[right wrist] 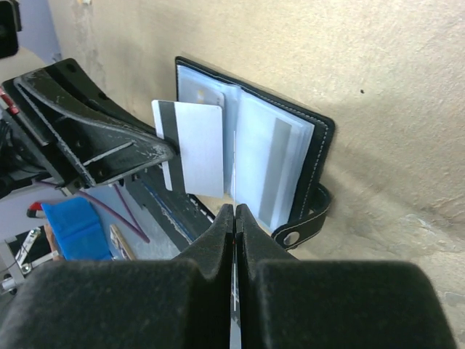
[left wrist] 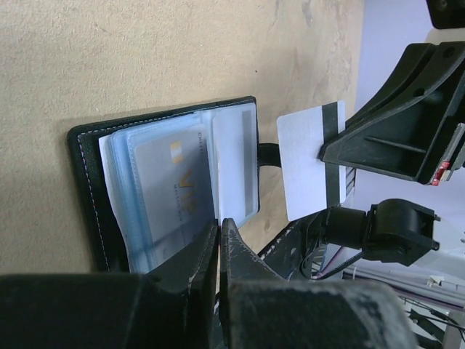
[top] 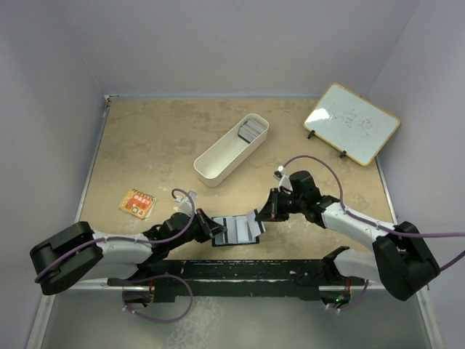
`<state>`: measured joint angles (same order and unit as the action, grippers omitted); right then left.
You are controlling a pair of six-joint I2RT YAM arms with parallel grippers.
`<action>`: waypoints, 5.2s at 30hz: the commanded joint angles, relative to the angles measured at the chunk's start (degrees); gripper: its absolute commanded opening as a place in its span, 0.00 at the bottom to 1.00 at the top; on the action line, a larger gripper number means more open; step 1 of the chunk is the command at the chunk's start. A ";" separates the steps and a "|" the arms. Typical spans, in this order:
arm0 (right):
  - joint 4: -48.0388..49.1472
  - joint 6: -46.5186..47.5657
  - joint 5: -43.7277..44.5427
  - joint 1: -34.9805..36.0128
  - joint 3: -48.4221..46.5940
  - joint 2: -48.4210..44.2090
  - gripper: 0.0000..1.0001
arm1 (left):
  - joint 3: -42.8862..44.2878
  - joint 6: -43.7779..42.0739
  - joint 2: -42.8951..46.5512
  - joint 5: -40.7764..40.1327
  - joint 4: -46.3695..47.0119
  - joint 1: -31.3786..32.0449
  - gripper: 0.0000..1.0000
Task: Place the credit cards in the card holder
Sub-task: Insert the credit card into the card holder.
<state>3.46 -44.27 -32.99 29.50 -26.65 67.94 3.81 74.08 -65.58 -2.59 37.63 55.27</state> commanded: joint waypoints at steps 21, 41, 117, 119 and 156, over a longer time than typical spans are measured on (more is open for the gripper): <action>0.89 6.33 4.57 -0.23 3.31 7.00 0.00 | 2.62 -3.85 -4.55 0.39 2.24 -0.67 0.00; 0.03 7.39 5.50 -0.23 2.05 7.55 0.00 | 8.73 -4.64 -8.60 10.10 -4.76 -4.73 0.00; -0.15 7.87 6.27 -0.22 3.27 5.98 0.00 | 8.31 -4.14 -2.32 9.43 -6.72 -4.82 0.00; -0.04 7.78 6.27 -0.23 3.28 5.89 0.00 | 8.19 -4.50 -3.22 9.30 -6.69 -4.82 0.00; 2.78 6.35 6.73 -0.22 4.80 6.51 0.00 | 6.56 0.90 -13.71 8.56 2.64 -4.99 0.00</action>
<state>6.55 -38.65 -30.57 29.50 -23.22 73.82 10.44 73.36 -78.11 7.25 36.60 50.63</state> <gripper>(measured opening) 0.005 0.003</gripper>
